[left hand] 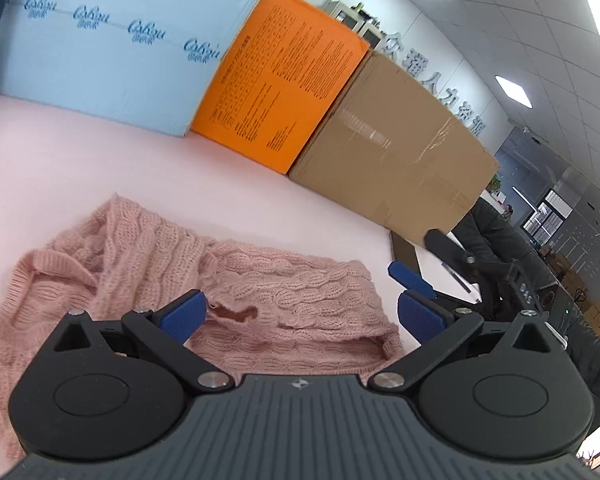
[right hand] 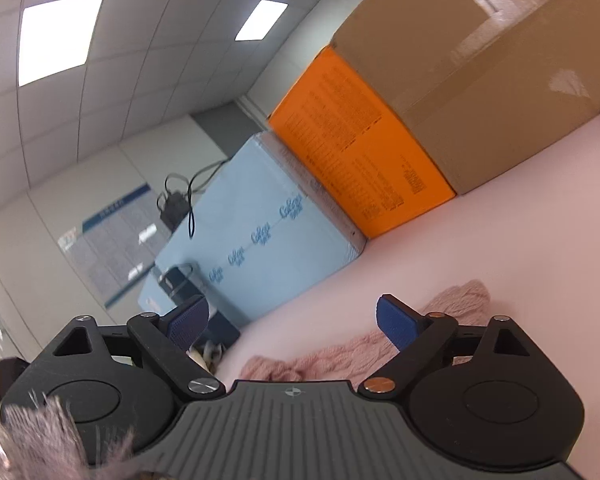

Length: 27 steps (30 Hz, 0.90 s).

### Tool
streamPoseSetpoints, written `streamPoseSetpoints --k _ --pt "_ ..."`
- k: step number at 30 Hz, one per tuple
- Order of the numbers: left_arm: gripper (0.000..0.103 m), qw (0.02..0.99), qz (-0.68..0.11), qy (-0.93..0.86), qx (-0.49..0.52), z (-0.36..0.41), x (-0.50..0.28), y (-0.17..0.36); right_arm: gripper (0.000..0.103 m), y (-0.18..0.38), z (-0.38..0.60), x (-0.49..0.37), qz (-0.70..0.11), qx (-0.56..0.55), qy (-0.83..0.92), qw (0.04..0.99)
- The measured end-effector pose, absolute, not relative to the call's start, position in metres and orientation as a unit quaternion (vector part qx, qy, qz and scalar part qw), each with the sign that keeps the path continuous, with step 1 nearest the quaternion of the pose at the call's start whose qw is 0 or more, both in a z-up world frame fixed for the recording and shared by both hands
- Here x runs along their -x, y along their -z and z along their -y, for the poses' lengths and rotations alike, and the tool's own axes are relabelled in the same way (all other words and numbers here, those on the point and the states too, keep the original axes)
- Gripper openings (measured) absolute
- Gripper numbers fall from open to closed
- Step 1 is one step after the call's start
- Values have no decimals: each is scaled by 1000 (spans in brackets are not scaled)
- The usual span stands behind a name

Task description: Fold clothes

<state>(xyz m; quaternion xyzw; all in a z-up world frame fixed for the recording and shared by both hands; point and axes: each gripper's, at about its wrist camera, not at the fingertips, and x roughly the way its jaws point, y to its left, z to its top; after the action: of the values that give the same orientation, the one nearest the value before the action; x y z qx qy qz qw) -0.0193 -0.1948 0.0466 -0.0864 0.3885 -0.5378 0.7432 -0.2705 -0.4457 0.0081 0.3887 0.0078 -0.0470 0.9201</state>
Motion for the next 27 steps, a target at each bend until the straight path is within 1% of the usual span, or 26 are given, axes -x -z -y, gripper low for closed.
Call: streamPoseSetpoints --k 3,4,5,6,7,9,11,13,16,19,22,27 --pt "103 729 -441 516 86 228 13 -30 98 21 470 277 32 -465 20 884" --pt "103 733 -449 506 77 239 11 -24 100 32 477 277 31 -497 11 867" --pt "103 740 -450 495 65 247 11 -20 100 38 484 277 18 -533 6 846" --pt "103 751 -441 488 53 253 12 -18 100 40 489 279 21 -546 -5 837" --pt "103 762 -430 483 41 258 14 -16 103 42 493 283 33 -553 -15 833" --pt "103 780 -404 477 17 264 22 -16 103 46 498 287 47 -569 -24 820" --pt "103 793 -381 475 -7 266 29 -13 103 43 499 288 39 -567 -23 822" --pt "103 803 -361 474 -26 268 36 -10 103 34 495 289 34 -542 -10 840" --pt "103 816 -332 468 -66 274 46 -6 103 27 488 288 36 -520 -39 852" --pt "103 823 -314 462 -99 279 55 -4 103 31 486 280 6 -526 -53 849" --pt "103 824 -311 461 -105 279 56 -4 103 34 484 272 -30 -521 -41 852" --pt "103 823 -318 461 -96 278 55 -9 103 37 483 273 -29 -518 -49 854"
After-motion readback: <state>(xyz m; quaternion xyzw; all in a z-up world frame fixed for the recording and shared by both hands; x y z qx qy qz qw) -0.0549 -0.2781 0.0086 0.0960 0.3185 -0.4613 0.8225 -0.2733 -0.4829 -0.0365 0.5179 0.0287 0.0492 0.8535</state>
